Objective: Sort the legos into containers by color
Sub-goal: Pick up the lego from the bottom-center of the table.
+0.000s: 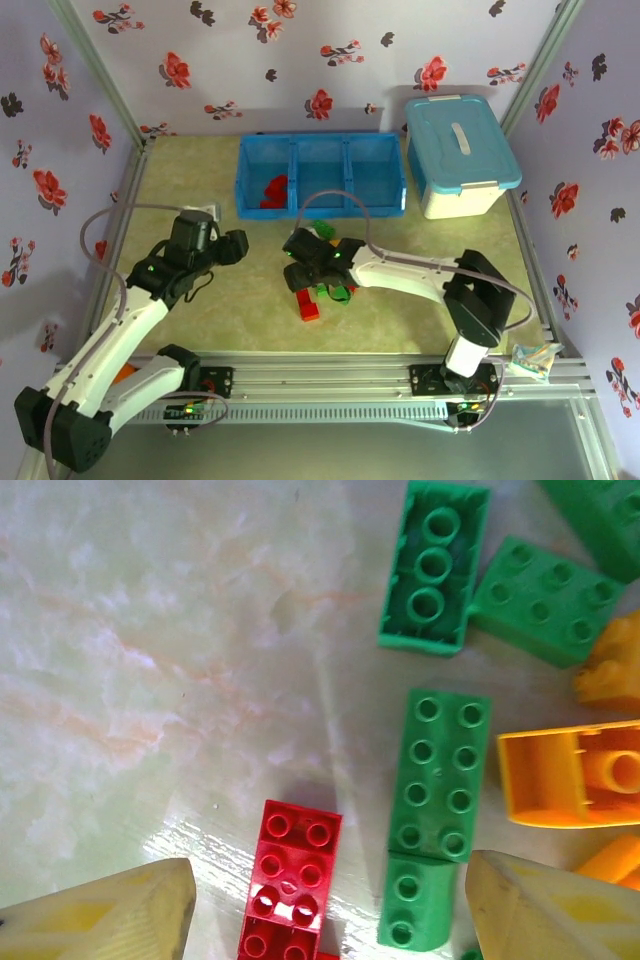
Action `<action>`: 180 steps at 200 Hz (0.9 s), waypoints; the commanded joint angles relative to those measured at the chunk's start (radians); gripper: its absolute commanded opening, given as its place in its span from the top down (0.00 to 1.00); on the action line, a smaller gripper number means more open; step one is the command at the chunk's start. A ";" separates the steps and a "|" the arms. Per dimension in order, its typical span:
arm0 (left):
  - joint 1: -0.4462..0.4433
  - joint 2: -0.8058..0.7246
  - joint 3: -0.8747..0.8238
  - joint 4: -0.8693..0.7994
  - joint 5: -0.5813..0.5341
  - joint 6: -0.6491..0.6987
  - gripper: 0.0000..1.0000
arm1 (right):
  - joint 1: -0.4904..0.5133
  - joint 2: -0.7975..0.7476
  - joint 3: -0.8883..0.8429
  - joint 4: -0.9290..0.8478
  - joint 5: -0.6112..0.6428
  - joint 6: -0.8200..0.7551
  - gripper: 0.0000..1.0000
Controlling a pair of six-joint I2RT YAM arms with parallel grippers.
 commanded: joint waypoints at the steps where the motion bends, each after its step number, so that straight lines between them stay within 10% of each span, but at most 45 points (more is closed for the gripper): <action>1: -0.008 -0.028 -0.029 -0.023 0.004 -0.036 0.39 | 0.023 0.053 0.061 -0.077 0.001 0.037 0.28; 180: -0.017 -0.091 -0.085 -0.050 0.002 -0.056 0.41 | 0.052 0.291 0.201 -0.184 -0.025 0.120 0.46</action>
